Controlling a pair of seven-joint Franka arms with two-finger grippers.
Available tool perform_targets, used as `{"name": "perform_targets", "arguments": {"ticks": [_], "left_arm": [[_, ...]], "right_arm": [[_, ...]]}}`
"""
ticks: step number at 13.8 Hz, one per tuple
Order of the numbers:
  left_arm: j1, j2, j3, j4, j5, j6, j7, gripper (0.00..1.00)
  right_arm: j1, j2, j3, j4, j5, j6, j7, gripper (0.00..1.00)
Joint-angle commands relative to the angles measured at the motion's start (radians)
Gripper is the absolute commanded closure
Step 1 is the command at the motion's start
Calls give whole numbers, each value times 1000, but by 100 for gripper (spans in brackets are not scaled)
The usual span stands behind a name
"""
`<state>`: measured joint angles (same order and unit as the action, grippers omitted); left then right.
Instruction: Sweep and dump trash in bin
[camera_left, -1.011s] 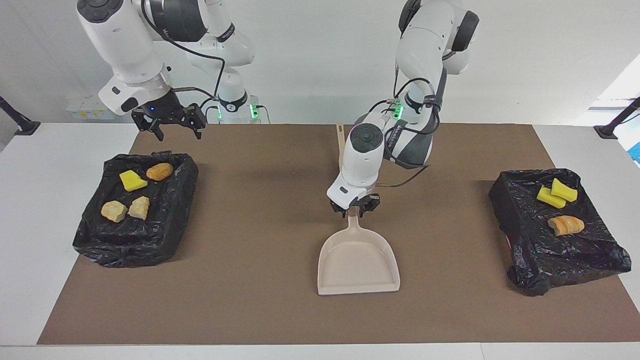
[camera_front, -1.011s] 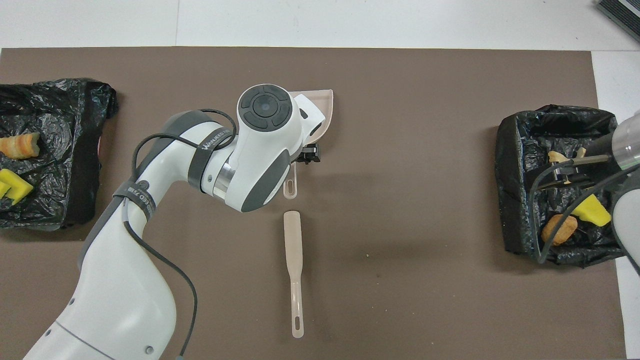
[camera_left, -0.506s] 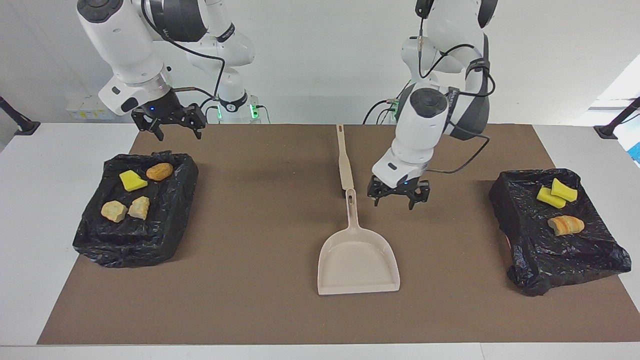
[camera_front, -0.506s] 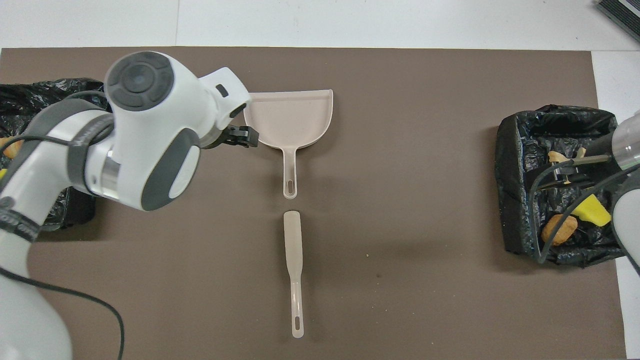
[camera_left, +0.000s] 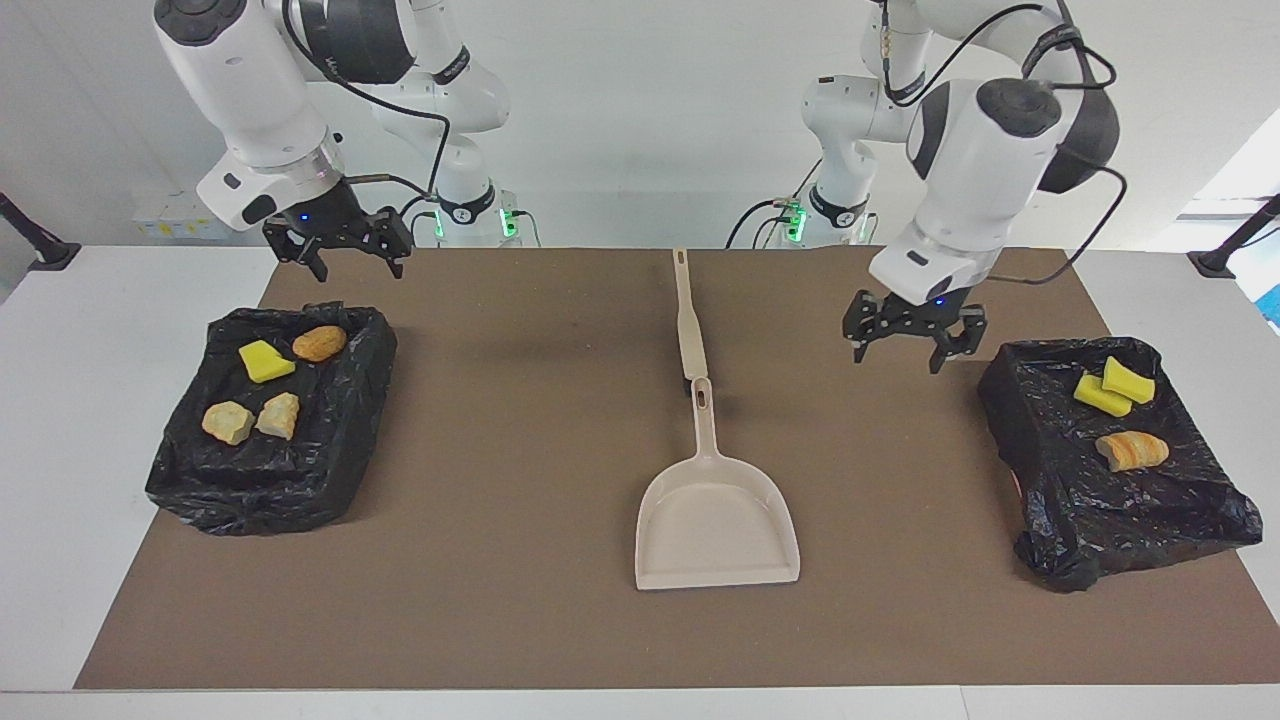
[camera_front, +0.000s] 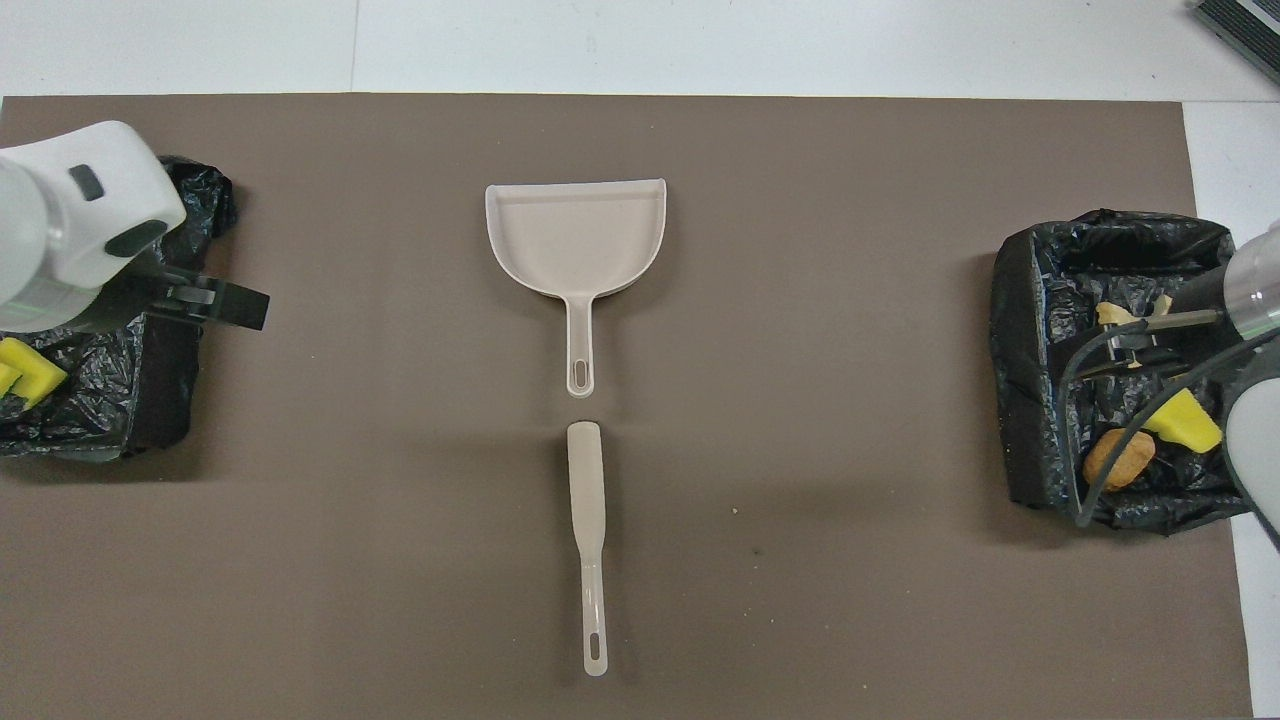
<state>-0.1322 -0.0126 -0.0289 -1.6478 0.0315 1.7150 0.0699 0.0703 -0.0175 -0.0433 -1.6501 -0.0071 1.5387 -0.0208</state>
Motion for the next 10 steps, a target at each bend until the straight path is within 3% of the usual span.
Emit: {"name": "perform_targets", "arguments": {"ticks": [1,6,10], "left_arm": [[49,-66,-5,-14,-10,-38,40,0],[57,28,-2,209,-13,-231,60,0],[84,30,3,221,-62,-268,99,0]], "right_arm": [[-15,-22,10,-30,6,23,-21,0],[-15,-22,8,-30,6,23,-21,0],[-15,-22,8,-30,6,23,-21,0]]}}
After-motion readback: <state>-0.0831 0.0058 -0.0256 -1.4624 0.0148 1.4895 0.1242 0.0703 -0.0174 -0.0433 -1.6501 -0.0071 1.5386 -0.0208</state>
